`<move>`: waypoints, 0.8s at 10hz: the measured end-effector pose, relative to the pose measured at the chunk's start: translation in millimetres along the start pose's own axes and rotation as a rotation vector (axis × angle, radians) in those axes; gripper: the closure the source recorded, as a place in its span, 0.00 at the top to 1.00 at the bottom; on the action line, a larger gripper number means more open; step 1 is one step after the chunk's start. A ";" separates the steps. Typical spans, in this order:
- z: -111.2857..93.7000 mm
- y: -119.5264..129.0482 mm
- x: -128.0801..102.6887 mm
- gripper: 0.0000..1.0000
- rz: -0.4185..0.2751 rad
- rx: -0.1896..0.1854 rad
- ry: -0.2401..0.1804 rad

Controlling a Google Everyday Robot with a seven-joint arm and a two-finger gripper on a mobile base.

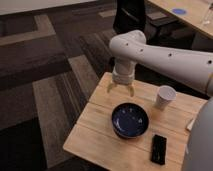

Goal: Place the ceramic cup in the ceramic bowl

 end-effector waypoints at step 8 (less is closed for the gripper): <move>-9.4 -71.0 -27.9 0.65 0.012 0.004 0.001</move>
